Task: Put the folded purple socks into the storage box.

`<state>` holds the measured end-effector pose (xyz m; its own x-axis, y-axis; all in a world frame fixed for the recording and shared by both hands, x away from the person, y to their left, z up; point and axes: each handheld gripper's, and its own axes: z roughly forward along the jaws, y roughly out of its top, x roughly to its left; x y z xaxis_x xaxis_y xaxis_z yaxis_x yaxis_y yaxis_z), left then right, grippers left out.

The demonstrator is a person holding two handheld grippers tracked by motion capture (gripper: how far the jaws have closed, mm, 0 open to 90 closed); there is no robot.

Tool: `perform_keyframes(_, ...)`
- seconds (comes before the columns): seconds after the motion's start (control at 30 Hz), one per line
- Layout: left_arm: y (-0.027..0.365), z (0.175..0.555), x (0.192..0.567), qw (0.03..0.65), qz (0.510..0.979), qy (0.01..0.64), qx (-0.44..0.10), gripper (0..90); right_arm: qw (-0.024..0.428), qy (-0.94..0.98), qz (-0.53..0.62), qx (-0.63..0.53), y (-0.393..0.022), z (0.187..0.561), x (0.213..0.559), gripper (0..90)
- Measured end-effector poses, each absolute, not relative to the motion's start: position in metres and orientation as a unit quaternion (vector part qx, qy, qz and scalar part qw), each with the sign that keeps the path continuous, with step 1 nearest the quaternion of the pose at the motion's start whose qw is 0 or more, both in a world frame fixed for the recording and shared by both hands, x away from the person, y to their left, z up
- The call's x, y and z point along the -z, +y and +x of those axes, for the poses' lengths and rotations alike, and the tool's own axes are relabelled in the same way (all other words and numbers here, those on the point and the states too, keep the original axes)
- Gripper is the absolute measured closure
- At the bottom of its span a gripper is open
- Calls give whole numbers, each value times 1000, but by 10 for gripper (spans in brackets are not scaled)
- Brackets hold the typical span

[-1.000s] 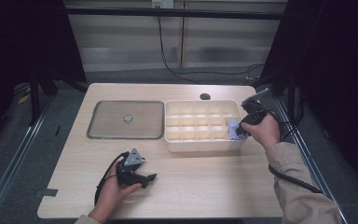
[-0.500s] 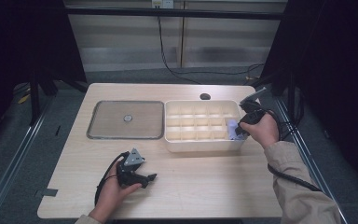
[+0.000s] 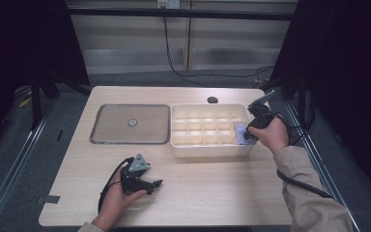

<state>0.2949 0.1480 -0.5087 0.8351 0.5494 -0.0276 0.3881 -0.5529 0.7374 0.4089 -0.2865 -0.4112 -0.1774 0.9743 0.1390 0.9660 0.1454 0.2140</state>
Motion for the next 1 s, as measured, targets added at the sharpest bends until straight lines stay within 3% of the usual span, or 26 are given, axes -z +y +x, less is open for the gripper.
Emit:
perform_keyframes(0.5, 148, 295, 509, 391, 874, 268, -103, 209, 17, 764, 634, -119, -285, 410, 411, 733)
perform_keyframes(1.0, 148, 295, 508, 386, 877, 266, -105, 209, 26, 768, 626, -134, -289, 410, 399, 673)
